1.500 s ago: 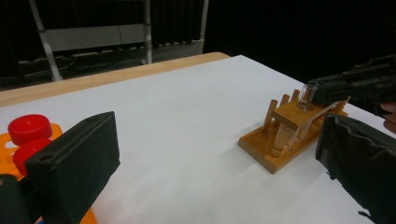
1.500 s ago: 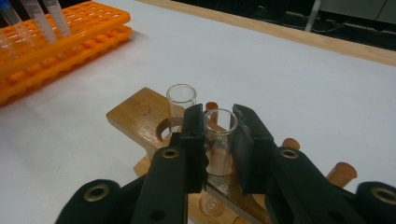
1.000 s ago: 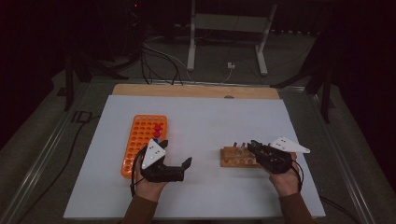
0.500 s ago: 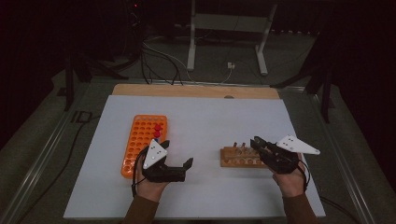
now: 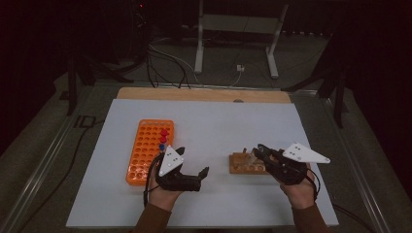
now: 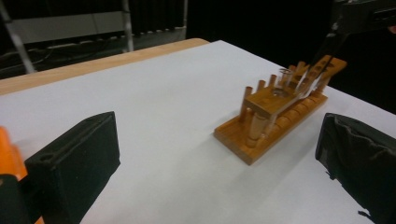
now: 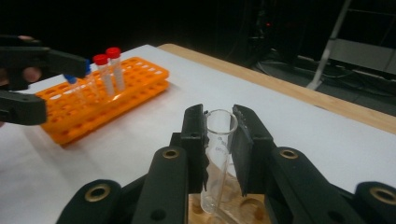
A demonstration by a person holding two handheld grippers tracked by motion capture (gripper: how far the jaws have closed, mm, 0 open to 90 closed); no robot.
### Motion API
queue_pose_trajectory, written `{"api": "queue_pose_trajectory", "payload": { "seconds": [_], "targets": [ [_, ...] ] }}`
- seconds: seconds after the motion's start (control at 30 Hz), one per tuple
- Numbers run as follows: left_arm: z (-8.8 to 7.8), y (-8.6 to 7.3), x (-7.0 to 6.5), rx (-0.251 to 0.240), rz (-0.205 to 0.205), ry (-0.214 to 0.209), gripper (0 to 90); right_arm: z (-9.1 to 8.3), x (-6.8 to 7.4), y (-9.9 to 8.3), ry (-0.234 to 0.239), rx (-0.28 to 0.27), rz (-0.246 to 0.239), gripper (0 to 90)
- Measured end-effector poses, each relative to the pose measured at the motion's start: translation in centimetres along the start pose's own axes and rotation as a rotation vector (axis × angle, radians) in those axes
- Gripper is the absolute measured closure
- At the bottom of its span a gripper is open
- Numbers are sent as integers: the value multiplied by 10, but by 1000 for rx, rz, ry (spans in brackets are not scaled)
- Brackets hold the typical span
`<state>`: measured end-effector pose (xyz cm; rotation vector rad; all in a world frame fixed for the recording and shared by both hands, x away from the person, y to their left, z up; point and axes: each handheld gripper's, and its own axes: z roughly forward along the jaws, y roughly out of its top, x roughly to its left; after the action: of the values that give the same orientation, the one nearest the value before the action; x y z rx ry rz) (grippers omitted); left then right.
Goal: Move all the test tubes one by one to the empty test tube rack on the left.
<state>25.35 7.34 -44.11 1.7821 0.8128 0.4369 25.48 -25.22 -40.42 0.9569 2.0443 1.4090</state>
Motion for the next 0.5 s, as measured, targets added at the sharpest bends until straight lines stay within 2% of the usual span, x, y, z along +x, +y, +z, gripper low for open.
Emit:
{"api": "queue_pose_trajectory", "payload": {
  "seconds": [0.23,0.5],
  "targets": [
    [15,6,-10,6,7,-43,14,7,11,-1,45,12,-1,760],
    [37,8,-30,25,55,-80,23,16,24,-3,97,33,-11,760]
  ]
}}
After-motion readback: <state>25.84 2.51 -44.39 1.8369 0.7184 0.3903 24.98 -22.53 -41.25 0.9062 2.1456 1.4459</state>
